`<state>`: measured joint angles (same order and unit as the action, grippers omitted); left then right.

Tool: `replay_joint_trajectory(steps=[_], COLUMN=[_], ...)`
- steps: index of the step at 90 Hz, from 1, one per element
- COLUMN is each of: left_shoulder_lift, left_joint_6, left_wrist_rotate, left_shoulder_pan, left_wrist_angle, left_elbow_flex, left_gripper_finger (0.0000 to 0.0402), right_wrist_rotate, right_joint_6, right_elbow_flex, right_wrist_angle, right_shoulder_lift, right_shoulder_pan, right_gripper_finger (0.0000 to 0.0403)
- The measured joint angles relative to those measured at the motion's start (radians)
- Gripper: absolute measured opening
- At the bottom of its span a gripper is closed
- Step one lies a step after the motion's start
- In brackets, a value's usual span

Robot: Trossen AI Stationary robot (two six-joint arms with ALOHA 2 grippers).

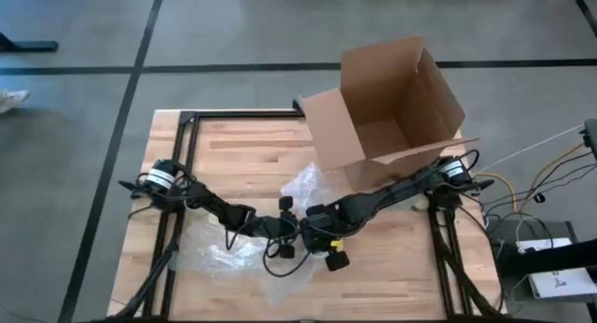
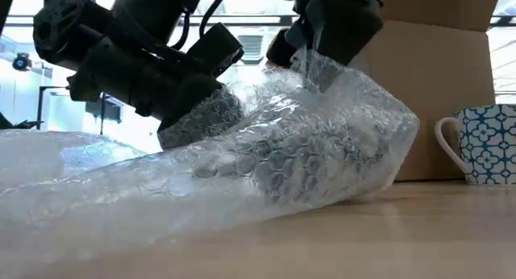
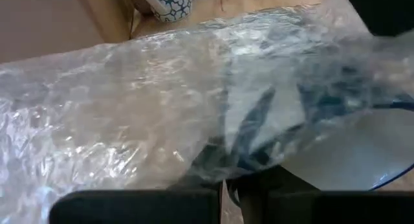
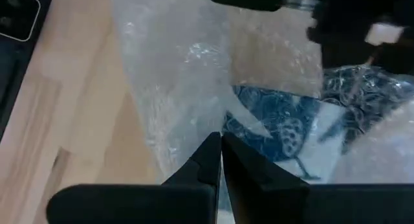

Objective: Wrap mug
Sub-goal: Wrap the blue mug with the right bubble wrap

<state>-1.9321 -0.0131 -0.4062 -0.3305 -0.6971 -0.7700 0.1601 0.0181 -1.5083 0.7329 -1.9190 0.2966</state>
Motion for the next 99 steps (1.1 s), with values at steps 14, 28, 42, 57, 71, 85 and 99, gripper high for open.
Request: replay_joint_trajectory(steps=[14, 28, 42, 57, 71, 85, 99], left_shoulder_lift=[0.0, 0.0, 0.0, 0.0, 0.0, 0.0, 0.0], left_joint_6=[0.0, 0.003, 0.004, 0.013, 0.004, 0.0, 0.004], left_wrist_rotate=[-0.001, -0.005, -0.007, -0.007, -0.009, -0.011, -0.011], left_shoulder_pan=[0.0, 0.0, 0.0, 0.0, 0.001, 0.002, 0.002], left_wrist_angle=[0.0, 0.0, -0.008, -0.013, -0.013, -0.011, -0.011], left_elbow_flex=[0.0, -0.001, -0.001, 0.0, 0.0, 0.001, 0.001], left_gripper_finger=[0.0005, 0.0005, 0.0005, 0.0005, 0.0005, 0.0005, 0.0005], right_wrist_rotate=[0.039, 0.065, 0.07, 0.111, 0.118, 0.093, 0.09], right_joint_6=[-0.002, -0.009, -0.008, 0.002, -0.021, -0.034, -0.034], right_elbow_flex=[0.067, 0.127, 0.154, 0.197, 0.191, 0.127, 0.068], right_wrist_angle=[-0.08, -0.151, -0.174, -0.249, -0.218, -0.099, -0.019], right_shoulder_lift=[0.0, 0.002, 0.005, 0.007, 0.022, 0.032, 0.036], right_shoulder_pan=[0.0, -0.001, -0.005, -0.022, -0.035, -0.035, -0.035], right_gripper_finger=[0.0, 0.0, 0.0, 0.0, 0.0, 0.0, 0.0])
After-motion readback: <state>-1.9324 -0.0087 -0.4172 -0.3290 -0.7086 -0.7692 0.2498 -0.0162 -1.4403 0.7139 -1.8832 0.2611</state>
